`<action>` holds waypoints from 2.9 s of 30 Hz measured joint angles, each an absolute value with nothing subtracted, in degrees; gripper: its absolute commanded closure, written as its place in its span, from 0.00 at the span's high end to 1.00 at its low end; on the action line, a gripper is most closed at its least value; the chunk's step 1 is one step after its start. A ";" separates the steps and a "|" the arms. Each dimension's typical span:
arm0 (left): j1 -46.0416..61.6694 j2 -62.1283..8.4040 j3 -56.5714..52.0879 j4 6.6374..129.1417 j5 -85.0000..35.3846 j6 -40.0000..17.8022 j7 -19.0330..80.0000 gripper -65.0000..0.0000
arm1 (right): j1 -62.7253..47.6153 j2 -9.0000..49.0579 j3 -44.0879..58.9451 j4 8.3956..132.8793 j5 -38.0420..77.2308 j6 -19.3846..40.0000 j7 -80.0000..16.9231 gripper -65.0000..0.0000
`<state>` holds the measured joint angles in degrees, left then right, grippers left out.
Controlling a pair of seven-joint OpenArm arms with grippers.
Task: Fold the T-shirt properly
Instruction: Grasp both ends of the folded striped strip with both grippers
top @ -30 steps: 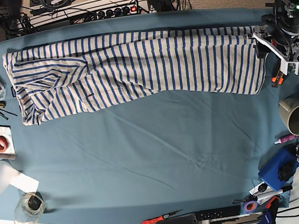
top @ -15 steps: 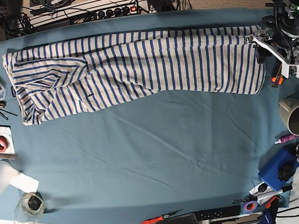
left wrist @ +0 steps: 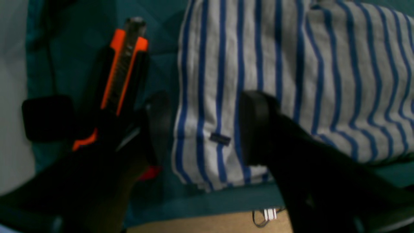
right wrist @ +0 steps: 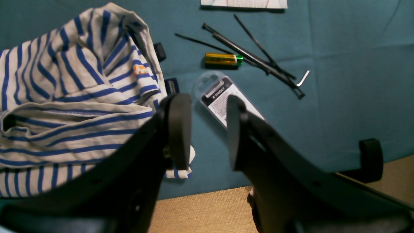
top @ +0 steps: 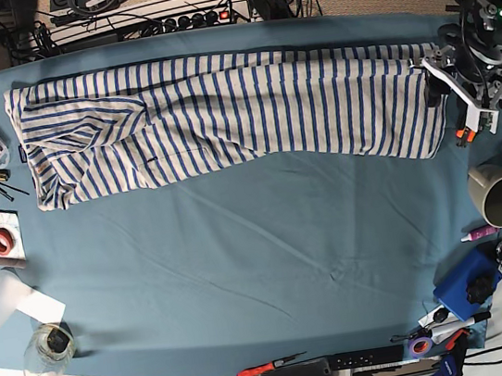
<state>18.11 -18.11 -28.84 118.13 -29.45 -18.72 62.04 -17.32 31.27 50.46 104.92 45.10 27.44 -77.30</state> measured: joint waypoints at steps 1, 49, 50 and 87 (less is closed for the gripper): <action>17.34 -18.11 -28.84 118.17 -29.54 -19.00 62.06 0.53 | -17.32 31.27 50.46 104.92 45.08 27.44 -77.32 0.30; 15.53 -18.11 -16.56 109.38 -13.13 -9.85 53.15 0.53 | -13.06 29.69 25.56 104.90 50.98 31.35 -80.36 0.29; 15.51 -18.13 -16.56 109.36 -12.25 -9.37 52.56 0.53 | -13.06 29.69 25.56 104.92 50.96 31.35 -80.53 0.29; 13.02 -18.02 -16.51 111.59 -15.03 -10.24 64.36 0.00 | -14.13 29.69 25.56 104.90 50.89 32.62 -79.68 0.29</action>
<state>13.02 -18.02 -16.51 111.59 -15.03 -10.24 64.36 -14.13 29.69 25.56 104.90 50.89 32.62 -79.68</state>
